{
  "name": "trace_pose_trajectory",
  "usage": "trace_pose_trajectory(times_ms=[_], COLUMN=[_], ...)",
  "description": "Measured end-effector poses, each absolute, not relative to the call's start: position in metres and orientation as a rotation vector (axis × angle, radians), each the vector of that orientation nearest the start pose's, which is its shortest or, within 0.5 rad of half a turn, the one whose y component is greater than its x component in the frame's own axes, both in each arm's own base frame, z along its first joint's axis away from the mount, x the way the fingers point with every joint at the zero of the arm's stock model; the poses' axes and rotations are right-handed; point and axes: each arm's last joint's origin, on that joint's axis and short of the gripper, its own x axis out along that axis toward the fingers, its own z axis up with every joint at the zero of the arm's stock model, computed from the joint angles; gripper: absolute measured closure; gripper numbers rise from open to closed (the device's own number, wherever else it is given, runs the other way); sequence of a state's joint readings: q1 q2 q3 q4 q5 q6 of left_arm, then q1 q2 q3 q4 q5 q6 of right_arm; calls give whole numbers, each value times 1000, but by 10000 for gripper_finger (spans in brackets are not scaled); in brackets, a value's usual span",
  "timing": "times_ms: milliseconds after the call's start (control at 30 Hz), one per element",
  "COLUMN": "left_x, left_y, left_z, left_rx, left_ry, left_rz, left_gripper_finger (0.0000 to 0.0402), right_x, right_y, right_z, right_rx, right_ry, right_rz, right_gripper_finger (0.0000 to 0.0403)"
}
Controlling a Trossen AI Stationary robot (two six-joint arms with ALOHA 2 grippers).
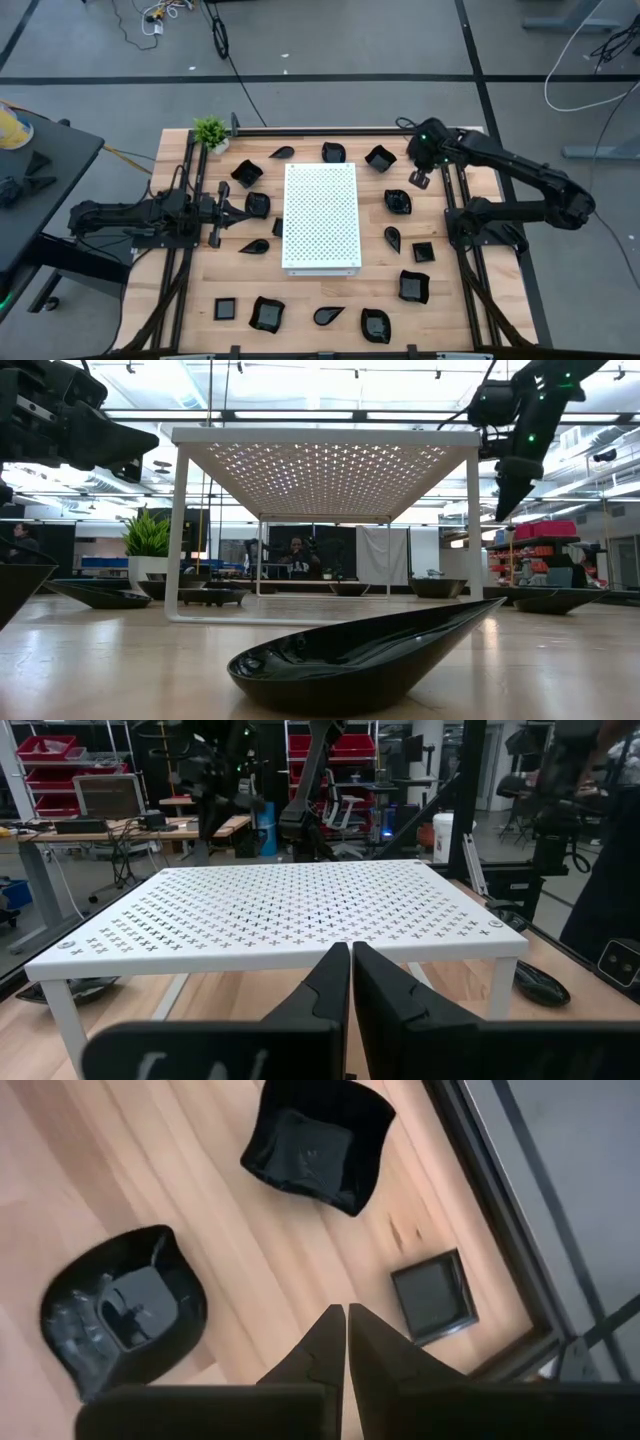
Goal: Pick & Place Mini shaped plates
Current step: Put the black square plate on the shelf
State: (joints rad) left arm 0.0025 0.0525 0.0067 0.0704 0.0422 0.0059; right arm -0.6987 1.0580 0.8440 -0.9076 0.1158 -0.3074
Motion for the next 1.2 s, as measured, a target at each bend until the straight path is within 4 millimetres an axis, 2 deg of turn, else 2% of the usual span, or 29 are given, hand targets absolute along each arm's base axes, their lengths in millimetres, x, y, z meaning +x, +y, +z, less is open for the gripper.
trace_pose_trajectory(times_ms=[200, 500, 667, 867, 1200], left_x=[100, 100, 101, 100, 100], left_y=[-1, -1, -1, -1, -1], left_z=[168, 169, 168, 169, 169], left_rx=[7, 6, 6, 7, 7], left_ry=[-25, -25, -25, -25, -25], left_rz=[-39, -39, -39, -39, -39], left_gripper_finger=[381, 381, 381, 381, 381], right_x=[138, 134, 134, 133, 147], right_y=[-120, -115, -113, -113, -125], right_z=[243, 223, 214, 209, 191], right_rx=[-63, -249, -325, -334, -325], right_ry=[1250, 1415, 1449, 1452, 1487], right_rz=[-452, -447, -426, -424, -417], right_gripper_finger=[383, 377, 355, 317, 268])
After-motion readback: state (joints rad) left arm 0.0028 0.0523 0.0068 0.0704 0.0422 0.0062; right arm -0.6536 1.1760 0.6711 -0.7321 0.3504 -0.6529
